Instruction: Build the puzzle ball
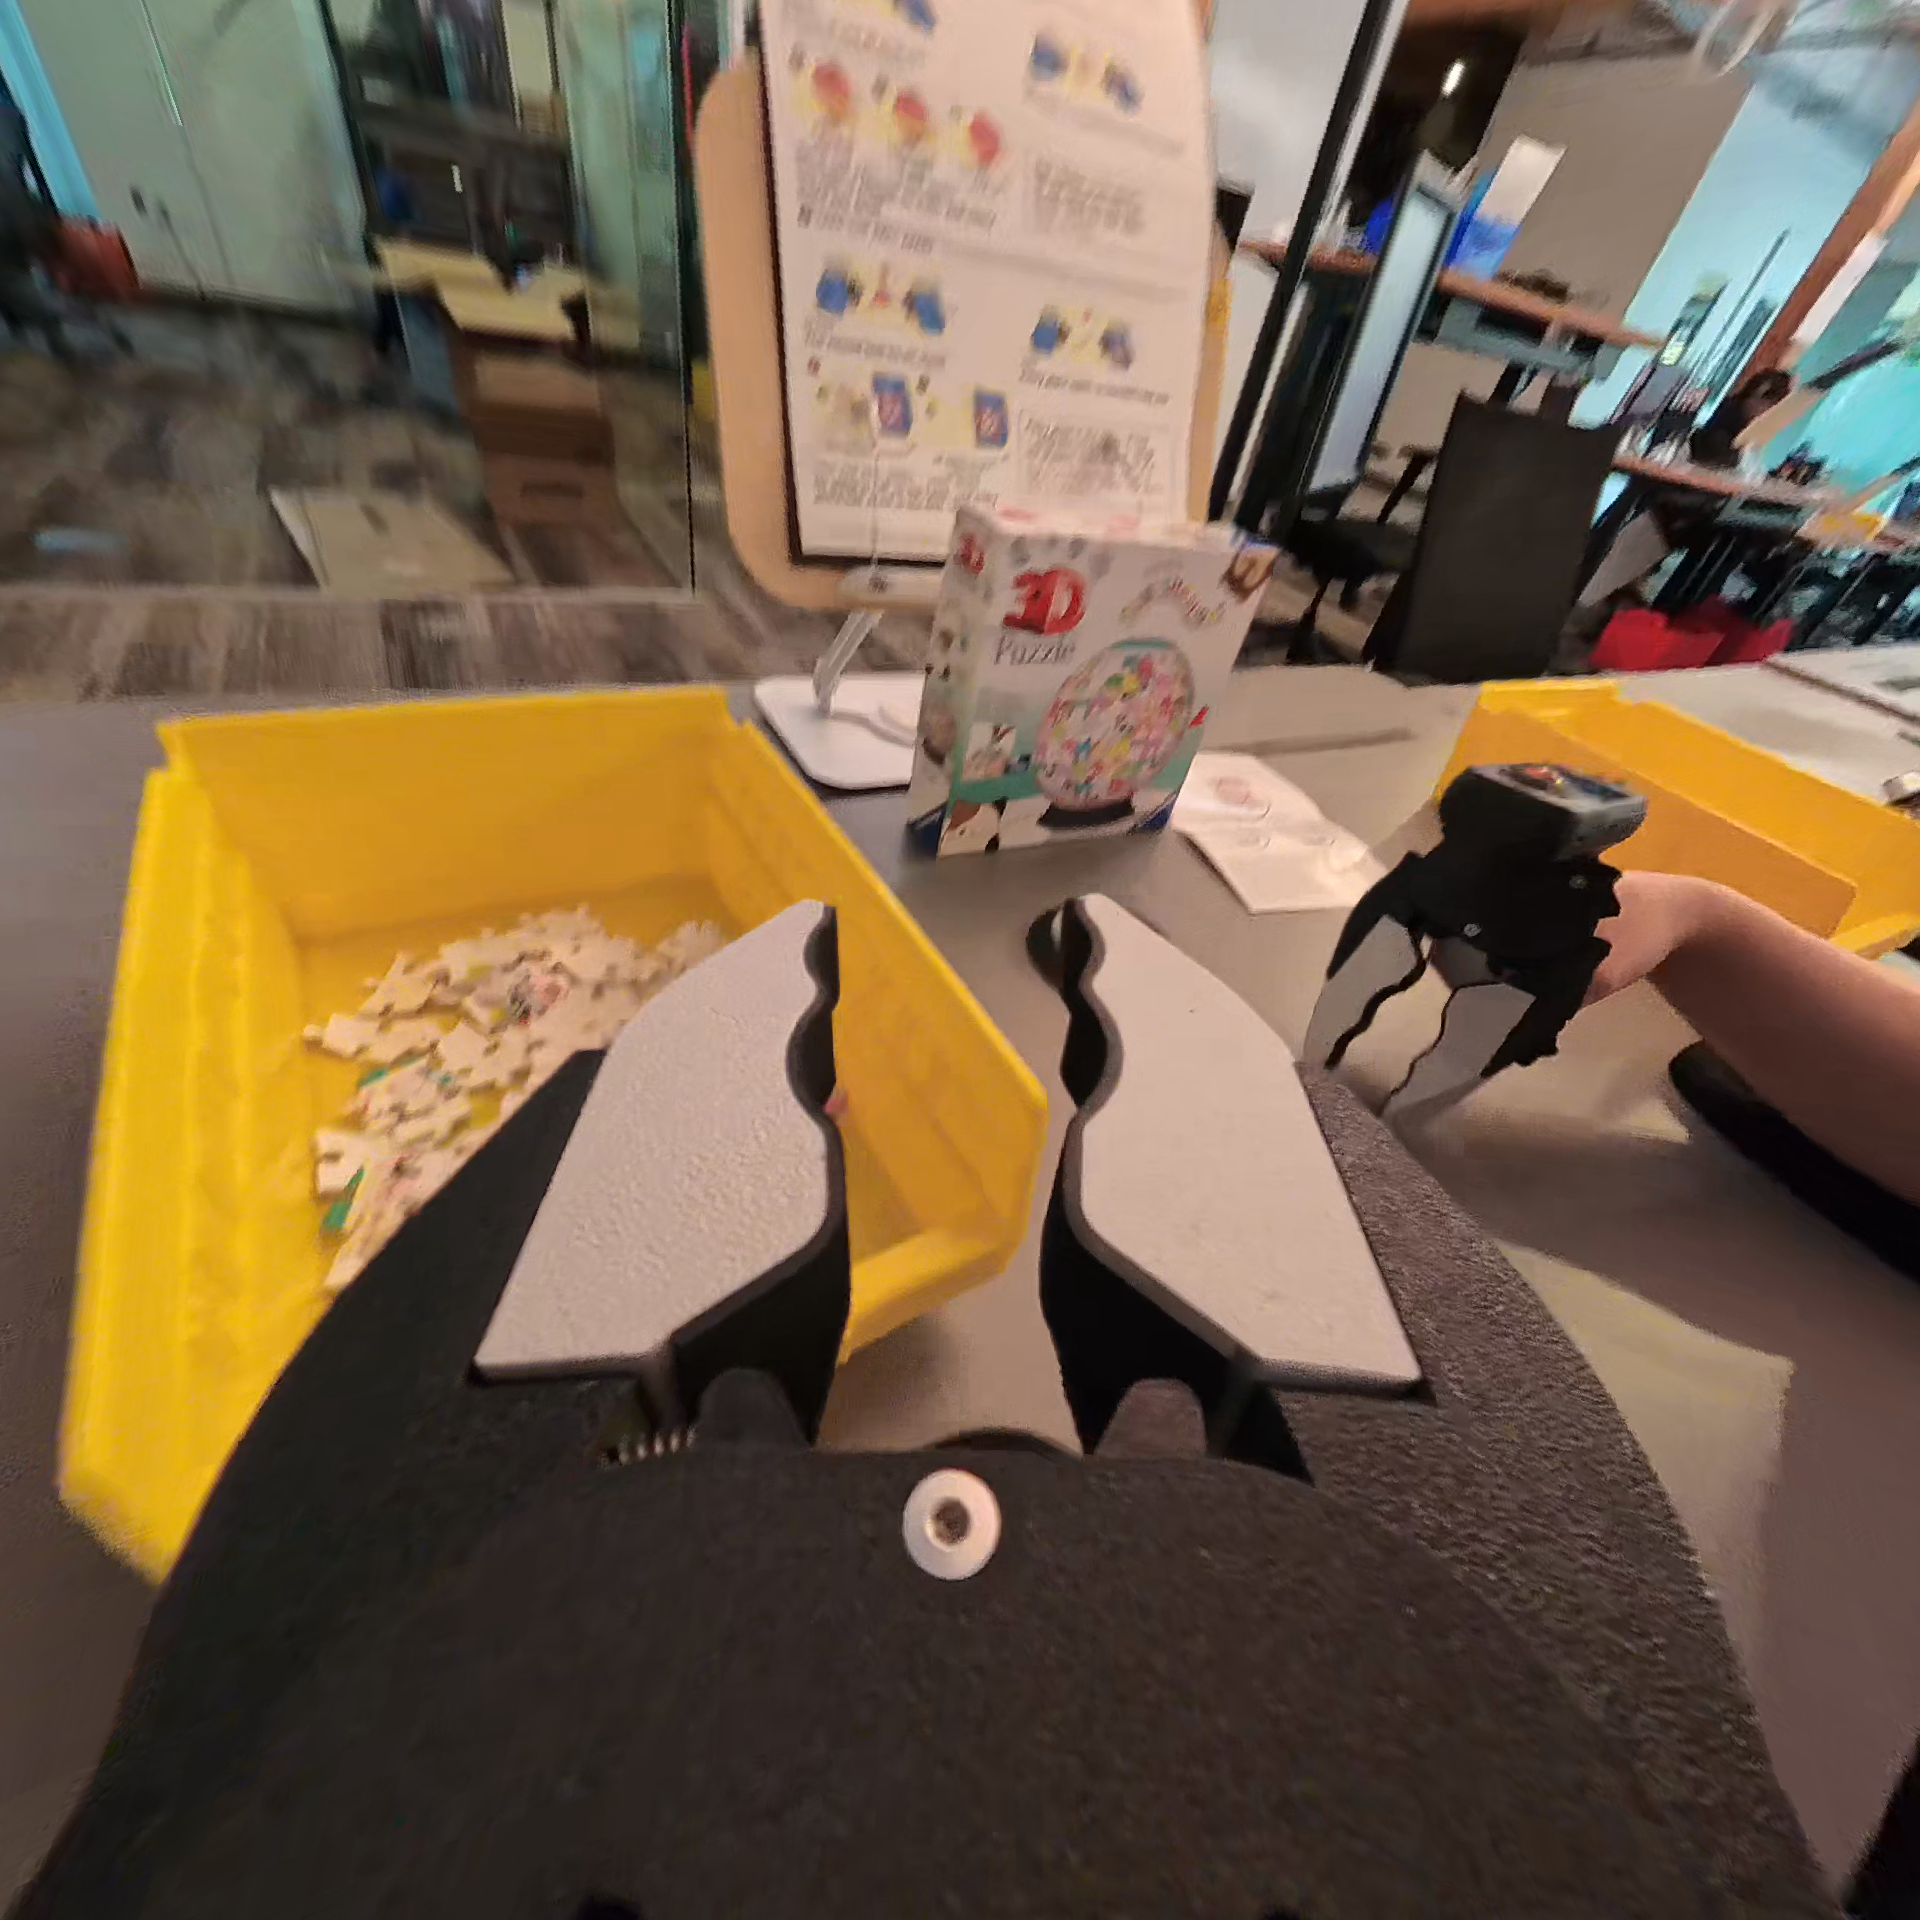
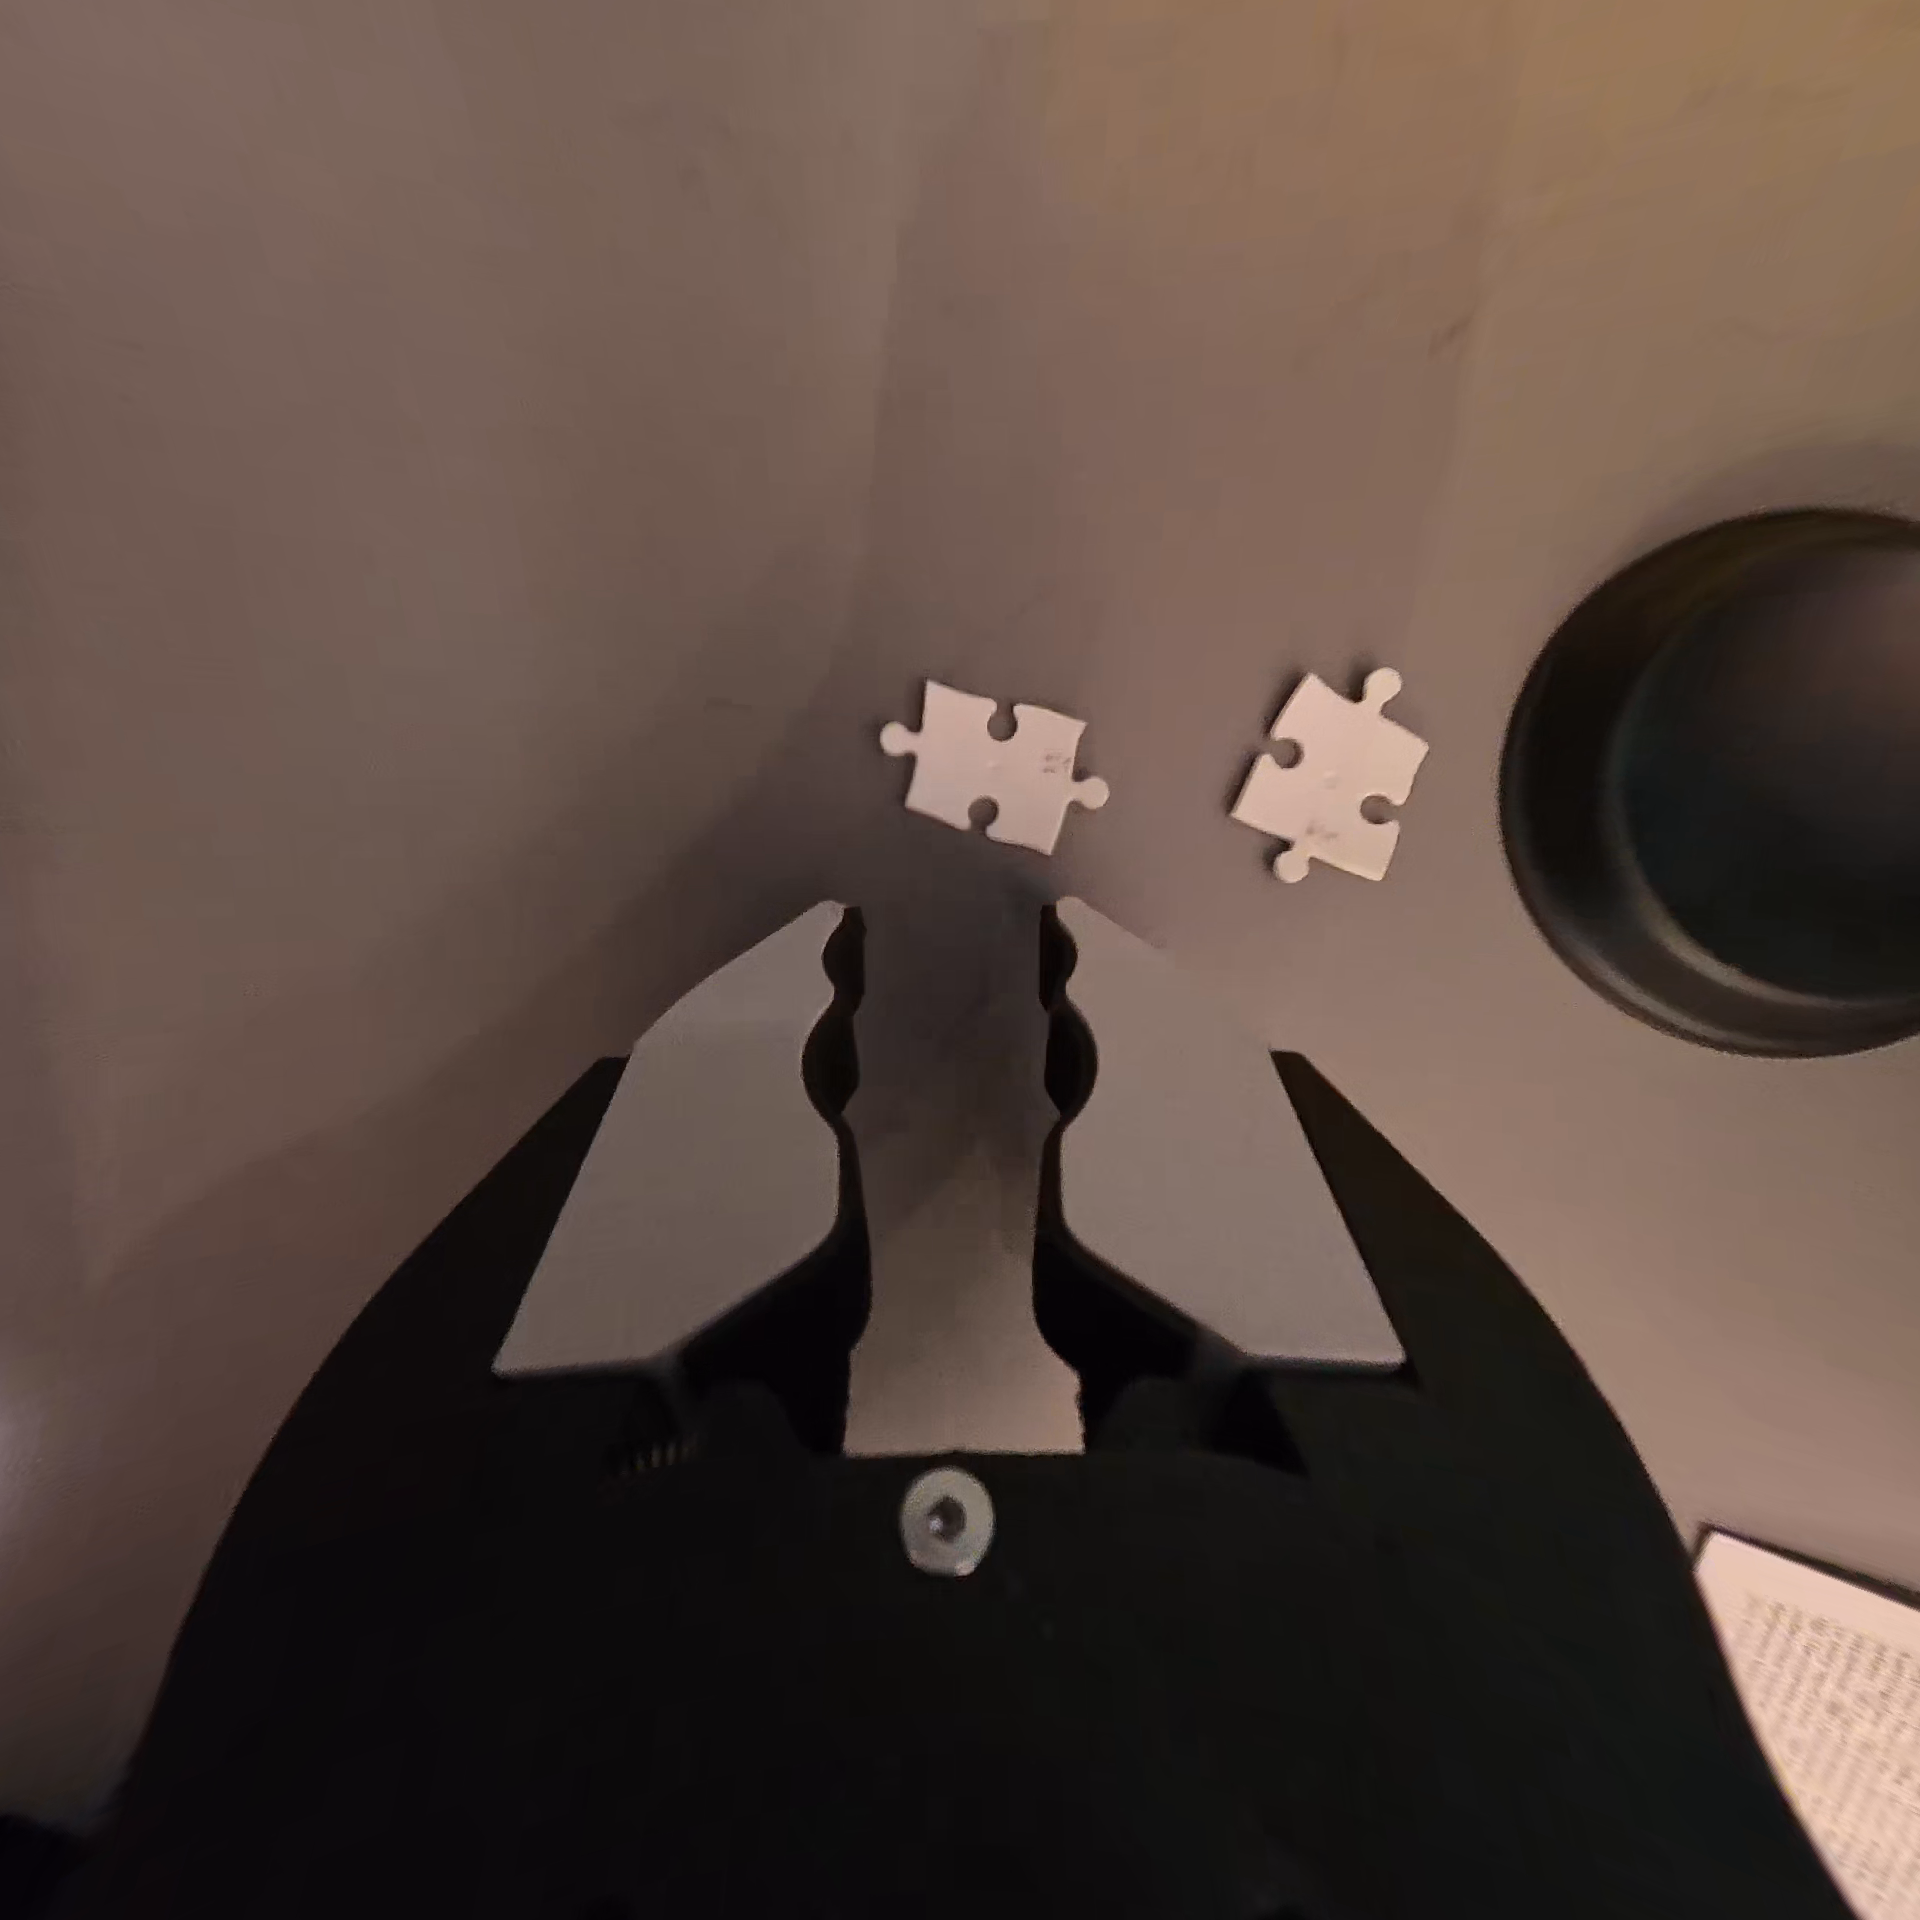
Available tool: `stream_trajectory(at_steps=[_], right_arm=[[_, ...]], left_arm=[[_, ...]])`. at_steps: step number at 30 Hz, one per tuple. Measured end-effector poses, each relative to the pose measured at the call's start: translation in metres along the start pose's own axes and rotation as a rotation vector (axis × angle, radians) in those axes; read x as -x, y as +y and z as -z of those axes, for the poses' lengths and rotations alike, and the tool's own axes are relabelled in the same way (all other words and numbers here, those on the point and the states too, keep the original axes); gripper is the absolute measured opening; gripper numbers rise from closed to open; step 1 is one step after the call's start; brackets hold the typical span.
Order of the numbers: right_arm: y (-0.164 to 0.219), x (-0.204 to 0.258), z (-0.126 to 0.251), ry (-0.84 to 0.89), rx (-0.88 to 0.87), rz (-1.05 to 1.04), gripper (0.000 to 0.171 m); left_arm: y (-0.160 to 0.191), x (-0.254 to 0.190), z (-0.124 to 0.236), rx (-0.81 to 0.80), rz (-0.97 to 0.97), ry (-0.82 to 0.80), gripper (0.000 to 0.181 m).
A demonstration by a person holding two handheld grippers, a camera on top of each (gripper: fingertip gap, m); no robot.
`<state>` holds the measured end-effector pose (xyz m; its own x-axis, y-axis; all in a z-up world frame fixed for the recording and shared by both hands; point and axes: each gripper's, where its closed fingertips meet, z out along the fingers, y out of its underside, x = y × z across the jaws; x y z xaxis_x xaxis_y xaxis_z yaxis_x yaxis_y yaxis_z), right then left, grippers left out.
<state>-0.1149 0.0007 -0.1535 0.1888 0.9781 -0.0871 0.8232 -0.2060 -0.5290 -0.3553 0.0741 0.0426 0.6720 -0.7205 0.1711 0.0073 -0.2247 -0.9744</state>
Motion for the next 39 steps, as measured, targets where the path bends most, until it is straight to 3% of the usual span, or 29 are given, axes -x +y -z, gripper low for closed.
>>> stream_trajectory(at_steps=[8, 20, 35, 39], right_arm=[[-0.007, -0.001, -0.004, -0.067, -0.069, -0.064, 0.037], [-0.021, -0.012, 0.002, -0.016, -0.181, -0.005, 0.039], [-0.024, -0.016, 0.015, -0.008, -0.265, 0.014, 0.038], [-0.026, -0.016, 0.020, -0.009, -0.284, 0.010, 0.038]], left_arm=[[0.010, 0.060, 0.007, 0.291, -0.099, -0.124, 0.030], [0.032, 0.085, -0.025, 0.518, -0.219, 0.002, 0.025], [0.113, 0.101, -0.064, 0.989, -0.479, 0.044, 0.028], [0.143, 0.106, -0.073, 1.079, -0.535, 0.059, 0.043]])
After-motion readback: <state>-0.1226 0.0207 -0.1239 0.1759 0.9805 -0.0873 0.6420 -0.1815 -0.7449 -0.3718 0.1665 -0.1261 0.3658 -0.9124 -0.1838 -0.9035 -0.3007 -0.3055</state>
